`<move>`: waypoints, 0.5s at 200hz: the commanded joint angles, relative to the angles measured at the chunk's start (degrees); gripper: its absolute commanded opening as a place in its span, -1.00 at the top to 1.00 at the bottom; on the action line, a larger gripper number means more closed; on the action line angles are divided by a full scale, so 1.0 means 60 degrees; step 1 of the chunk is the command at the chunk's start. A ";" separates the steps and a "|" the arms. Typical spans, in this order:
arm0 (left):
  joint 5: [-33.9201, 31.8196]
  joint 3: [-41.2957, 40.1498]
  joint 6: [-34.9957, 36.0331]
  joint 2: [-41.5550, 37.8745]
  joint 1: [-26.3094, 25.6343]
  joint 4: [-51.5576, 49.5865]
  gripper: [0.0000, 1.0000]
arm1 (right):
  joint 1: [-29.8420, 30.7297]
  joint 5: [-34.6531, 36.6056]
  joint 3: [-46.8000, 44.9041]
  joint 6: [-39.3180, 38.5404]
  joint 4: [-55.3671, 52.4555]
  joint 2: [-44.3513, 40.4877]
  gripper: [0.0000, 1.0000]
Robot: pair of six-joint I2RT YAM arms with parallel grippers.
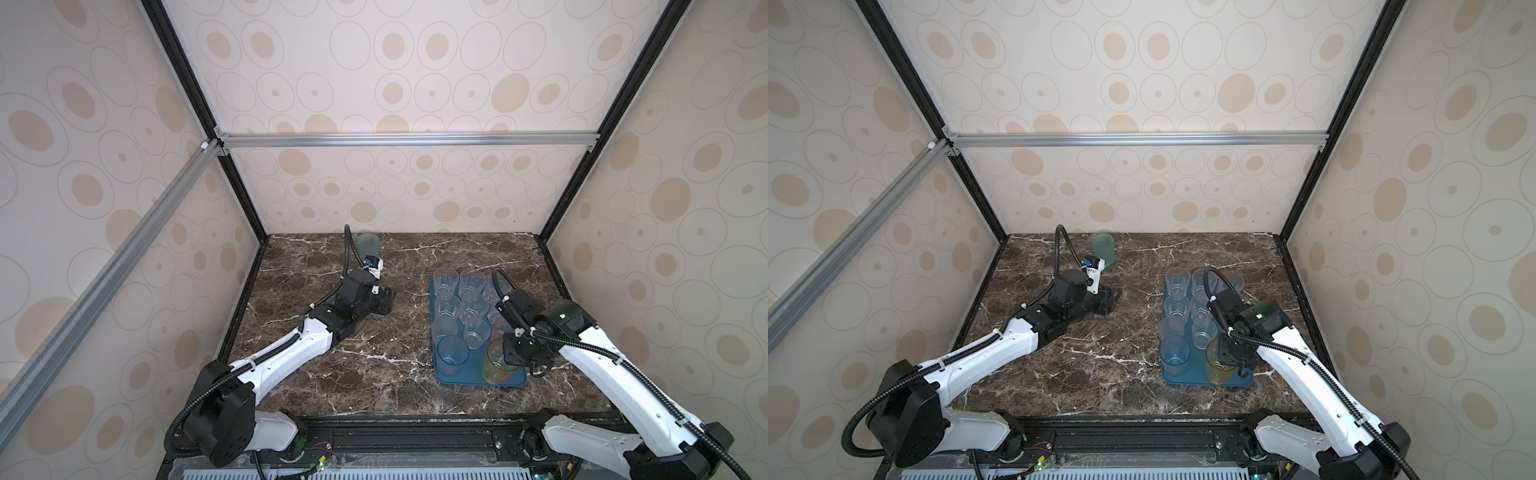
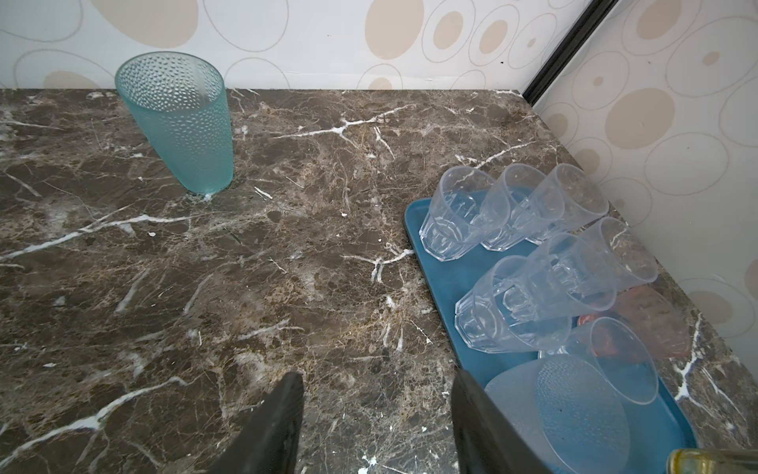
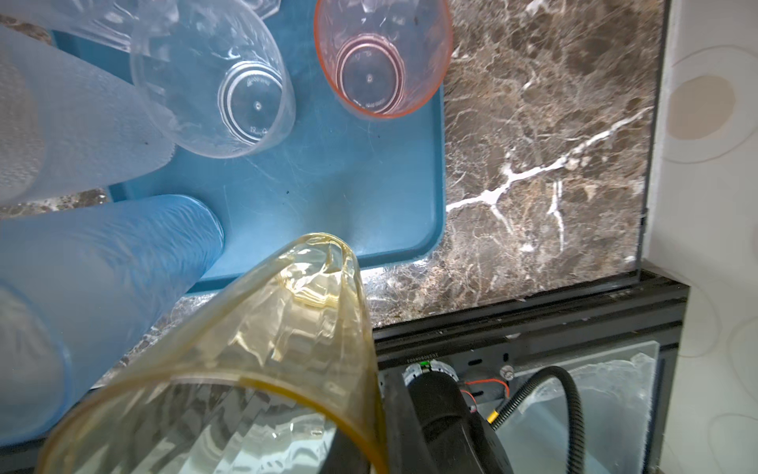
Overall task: Place the glasses into the tray
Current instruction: Place the glass on the tray.
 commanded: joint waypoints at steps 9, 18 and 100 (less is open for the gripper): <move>-0.0012 0.0000 0.0085 0.0034 -0.0092 0.0185 -0.16 | 0.0052 -0.0110 -0.0497 0.0351 0.1095 0.0026 1.00; -0.0062 -0.0004 0.0126 0.0040 -0.0103 0.0170 -0.16 | 0.0059 -0.0100 -0.0632 0.0347 0.1254 0.0090 1.00; -0.0092 -0.0019 0.0145 0.0167 -0.0101 0.0169 -0.16 | 0.0057 0.0078 -0.1379 0.0263 0.2048 0.0414 1.00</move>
